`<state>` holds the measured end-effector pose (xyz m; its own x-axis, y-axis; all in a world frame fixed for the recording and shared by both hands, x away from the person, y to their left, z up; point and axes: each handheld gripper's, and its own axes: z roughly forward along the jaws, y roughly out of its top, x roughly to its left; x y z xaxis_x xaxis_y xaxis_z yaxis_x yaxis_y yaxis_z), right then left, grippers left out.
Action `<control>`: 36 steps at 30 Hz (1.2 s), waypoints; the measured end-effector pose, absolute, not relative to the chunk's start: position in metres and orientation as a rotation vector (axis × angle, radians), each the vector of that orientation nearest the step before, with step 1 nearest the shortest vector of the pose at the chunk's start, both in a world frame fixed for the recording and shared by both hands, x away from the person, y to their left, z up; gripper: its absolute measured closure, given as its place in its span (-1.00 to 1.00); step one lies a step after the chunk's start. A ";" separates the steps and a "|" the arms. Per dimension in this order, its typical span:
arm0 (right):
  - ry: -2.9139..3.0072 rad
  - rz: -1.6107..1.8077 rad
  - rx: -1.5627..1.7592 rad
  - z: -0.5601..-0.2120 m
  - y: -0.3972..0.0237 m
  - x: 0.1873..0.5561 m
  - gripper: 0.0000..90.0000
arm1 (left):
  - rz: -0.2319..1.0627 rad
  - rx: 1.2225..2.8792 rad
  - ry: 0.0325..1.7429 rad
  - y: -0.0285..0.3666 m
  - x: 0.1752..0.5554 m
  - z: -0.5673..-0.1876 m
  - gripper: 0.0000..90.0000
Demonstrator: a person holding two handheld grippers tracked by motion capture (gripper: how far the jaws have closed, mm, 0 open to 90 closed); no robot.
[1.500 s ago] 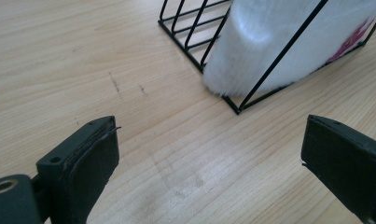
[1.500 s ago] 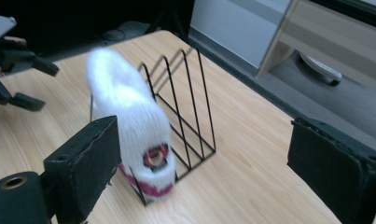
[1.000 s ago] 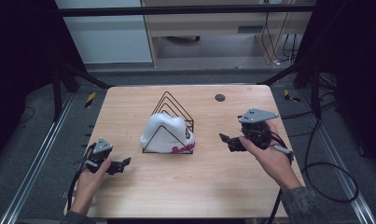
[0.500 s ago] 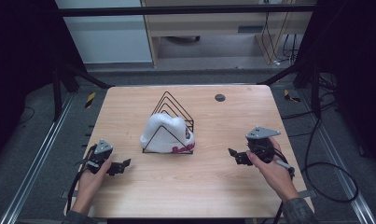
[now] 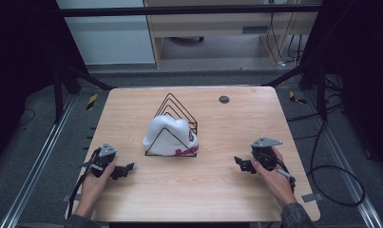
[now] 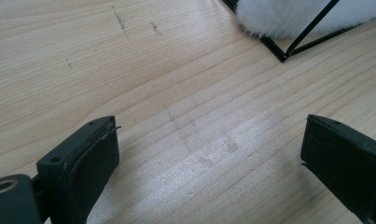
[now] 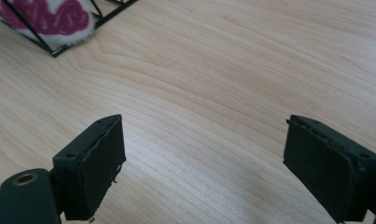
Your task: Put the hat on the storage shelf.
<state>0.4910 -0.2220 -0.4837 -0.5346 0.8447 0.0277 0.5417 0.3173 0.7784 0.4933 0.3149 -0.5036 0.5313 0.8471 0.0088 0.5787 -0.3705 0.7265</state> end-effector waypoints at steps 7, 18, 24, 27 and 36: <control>2.136 1.062 1.303 -0.490 -0.224 0.499 -0.70 | 0.505 2.085 1.163 0.314 0.495 -0.507 -0.92; 2.118 1.044 1.399 -0.502 -0.219 0.508 -0.73 | 0.521 2.111 1.154 0.312 0.495 -0.508 -0.97; 2.104 1.052 1.410 -0.507 -0.212 0.506 -0.73 | 0.520 2.111 1.153 0.312 0.495 -0.508 -0.98; 2.111 1.012 1.394 -0.511 -0.207 0.504 -0.74 | 0.519 2.111 1.152 0.311 0.495 -0.508 -0.98; 2.130 0.938 1.364 -0.512 -0.192 0.496 -0.78 | 0.516 2.111 1.154 0.311 0.494 -0.508 -0.99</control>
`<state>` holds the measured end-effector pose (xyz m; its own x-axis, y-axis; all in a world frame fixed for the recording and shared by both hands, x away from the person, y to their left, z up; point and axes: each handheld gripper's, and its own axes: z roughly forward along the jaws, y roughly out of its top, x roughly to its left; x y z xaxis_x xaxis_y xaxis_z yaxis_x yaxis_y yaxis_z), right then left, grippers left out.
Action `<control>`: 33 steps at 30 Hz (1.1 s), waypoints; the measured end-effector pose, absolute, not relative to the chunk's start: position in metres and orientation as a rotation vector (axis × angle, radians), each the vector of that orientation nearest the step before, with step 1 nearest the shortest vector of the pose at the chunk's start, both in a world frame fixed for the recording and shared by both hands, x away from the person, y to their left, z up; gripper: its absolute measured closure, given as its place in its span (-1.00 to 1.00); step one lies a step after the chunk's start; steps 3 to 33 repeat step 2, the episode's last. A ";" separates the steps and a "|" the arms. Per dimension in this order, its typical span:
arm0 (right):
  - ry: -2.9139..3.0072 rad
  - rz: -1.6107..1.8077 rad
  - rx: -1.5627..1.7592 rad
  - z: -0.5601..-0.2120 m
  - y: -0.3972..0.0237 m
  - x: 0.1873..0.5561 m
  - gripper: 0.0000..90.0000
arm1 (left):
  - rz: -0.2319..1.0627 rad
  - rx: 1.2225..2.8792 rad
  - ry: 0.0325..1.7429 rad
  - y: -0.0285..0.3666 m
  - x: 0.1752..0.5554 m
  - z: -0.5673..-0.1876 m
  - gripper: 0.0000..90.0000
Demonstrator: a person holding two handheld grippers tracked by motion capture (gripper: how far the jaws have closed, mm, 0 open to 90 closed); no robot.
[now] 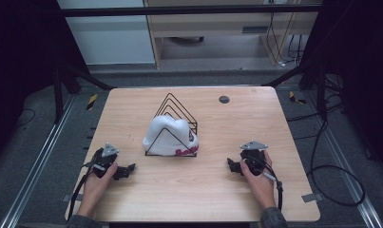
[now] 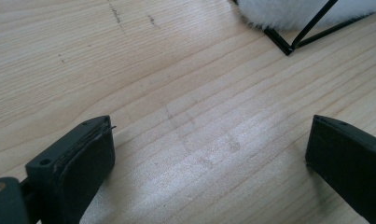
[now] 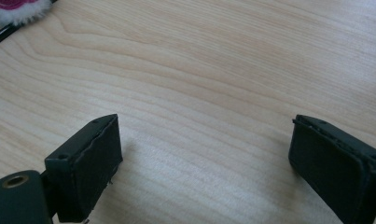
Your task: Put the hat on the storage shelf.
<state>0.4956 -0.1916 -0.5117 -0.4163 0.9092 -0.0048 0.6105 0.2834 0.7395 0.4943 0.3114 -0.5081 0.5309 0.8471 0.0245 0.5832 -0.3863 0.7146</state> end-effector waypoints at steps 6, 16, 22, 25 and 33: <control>2.126 0.939 1.365 -0.512 -0.190 0.493 -0.78 | 0.517 2.111 1.155 0.312 0.494 -0.508 -0.99; 2.126 0.939 1.365 -0.512 -0.190 0.493 -0.78 | 0.517 2.111 1.155 0.312 0.494 -0.508 -0.99; 2.126 0.939 1.365 -0.512 -0.190 0.493 -0.78 | 0.517 2.111 1.155 0.312 0.494 -0.508 -0.99; 2.126 0.939 1.365 -0.512 -0.190 0.493 -0.78 | 0.517 2.111 1.155 0.312 0.494 -0.508 -0.99; 2.126 0.939 1.365 -0.512 -0.190 0.493 -0.78 | 0.517 2.111 1.155 0.312 0.494 -0.508 -0.99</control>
